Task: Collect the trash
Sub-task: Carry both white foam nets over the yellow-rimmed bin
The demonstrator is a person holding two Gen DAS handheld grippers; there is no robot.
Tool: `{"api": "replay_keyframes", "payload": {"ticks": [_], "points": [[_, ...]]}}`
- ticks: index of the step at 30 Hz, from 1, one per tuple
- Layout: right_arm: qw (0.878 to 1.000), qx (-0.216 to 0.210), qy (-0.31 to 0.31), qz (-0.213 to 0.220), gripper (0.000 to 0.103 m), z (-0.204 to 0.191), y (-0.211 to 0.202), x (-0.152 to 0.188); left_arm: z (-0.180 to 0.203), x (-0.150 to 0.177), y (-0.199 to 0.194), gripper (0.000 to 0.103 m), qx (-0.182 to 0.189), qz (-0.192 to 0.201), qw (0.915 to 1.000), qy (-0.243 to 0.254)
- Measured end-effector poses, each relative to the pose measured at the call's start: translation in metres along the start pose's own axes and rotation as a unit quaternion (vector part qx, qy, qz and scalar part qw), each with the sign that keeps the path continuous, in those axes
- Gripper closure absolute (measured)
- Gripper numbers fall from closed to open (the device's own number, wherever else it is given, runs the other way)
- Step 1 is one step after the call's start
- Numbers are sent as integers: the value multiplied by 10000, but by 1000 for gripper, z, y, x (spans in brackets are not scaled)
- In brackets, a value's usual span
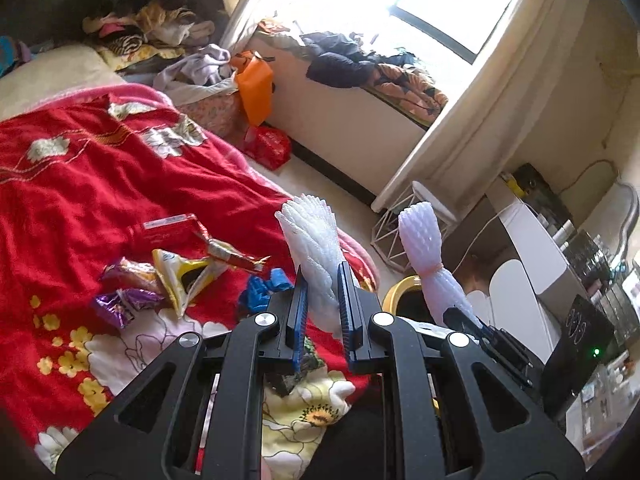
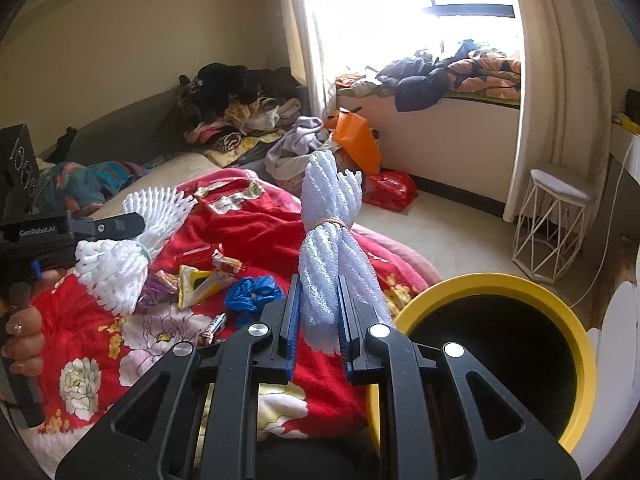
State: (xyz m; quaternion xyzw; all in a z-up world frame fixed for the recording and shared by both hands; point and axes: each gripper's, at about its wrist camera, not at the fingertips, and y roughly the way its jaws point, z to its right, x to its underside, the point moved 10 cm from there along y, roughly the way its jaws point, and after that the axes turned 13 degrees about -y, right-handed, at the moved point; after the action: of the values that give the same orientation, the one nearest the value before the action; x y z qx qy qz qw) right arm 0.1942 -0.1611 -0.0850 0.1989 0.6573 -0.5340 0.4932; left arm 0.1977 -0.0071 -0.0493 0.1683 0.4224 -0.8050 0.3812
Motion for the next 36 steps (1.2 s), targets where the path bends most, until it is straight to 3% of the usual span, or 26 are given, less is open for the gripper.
{"api": "replay_keyframes", "payload": {"ticks": [36], "points": [[9930,758,902,-126,87,96,-36,44,72,46,46,93,149,-247,9956,895]]}}
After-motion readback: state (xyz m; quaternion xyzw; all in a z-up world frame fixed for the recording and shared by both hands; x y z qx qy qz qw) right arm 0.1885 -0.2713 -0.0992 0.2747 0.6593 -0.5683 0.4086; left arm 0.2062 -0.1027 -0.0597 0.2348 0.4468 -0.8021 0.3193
